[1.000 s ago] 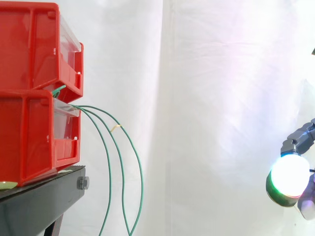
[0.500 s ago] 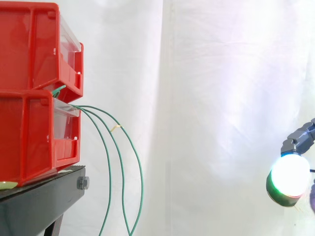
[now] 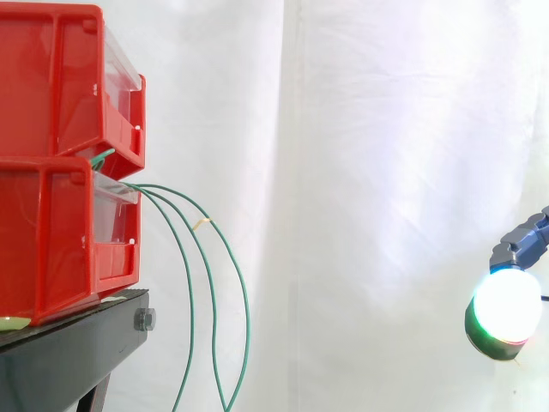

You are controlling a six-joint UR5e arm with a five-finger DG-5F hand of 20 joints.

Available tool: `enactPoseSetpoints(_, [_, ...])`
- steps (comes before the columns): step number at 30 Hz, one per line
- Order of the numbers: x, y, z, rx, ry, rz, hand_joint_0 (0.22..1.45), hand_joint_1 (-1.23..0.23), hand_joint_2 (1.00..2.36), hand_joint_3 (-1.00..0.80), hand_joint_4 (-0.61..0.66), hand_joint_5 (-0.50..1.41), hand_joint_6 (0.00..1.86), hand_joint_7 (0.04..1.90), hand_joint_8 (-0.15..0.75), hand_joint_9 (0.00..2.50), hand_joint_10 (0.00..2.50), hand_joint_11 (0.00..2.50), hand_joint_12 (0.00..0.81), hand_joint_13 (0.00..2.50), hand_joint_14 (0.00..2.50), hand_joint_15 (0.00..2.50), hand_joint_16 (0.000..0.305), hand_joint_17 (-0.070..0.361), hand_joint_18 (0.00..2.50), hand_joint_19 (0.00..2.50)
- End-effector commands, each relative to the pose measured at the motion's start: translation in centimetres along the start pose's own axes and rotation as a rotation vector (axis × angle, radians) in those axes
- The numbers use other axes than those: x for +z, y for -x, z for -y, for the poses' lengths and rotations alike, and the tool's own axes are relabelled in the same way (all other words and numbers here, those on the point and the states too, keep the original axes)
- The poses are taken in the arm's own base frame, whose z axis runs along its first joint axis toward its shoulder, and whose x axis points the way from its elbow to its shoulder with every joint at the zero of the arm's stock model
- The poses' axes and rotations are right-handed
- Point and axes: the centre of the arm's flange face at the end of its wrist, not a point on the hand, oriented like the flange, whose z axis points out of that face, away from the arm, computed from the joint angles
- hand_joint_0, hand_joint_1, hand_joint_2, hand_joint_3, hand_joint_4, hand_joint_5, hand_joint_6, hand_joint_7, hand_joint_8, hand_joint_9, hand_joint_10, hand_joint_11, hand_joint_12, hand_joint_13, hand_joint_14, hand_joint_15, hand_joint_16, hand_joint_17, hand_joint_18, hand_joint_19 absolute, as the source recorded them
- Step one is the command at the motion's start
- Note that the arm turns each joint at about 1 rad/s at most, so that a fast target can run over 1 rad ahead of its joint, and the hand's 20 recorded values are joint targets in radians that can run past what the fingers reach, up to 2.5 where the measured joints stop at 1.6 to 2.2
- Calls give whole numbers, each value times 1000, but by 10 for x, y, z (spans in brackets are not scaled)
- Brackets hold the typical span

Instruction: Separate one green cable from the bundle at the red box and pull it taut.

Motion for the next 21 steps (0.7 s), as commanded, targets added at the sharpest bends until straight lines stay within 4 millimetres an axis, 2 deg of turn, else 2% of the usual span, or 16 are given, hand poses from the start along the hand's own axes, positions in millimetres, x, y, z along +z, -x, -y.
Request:
enactPoseSetpoints(1, [0, 0, 0, 0, -1, 1, 488, -565, 1000, -500, 203, -162, 502, 751, 291, 1057, 20, 840, 335, 804, 21, 580, 50, 113, 713, 678])
enactPoseSetpoints(5, [0, 0, 0, 0, 0, -1, 489, -569, 1000, -500, 204, -170, 502, 745, 293, 1014, 21, 822, 340, 773, 19, 552, 50, 113, 702, 673])
enactPoseSetpoints(19, [0, -1, 0, 0, 2, -2, 495, -550, 1000, -500, 192, -165, 502, 734, 279, 1102, 22, 841, 331, 812, 19, 571, 48, 109, 676, 678])
enactPoseSetpoints(21, [0, -1, 0, 0, 2, -2, 477, -532, 1000, -500, 179, -181, 502, 729, 290, 964, 21, 798, 340, 775, 20, 562, 52, 117, 685, 675])
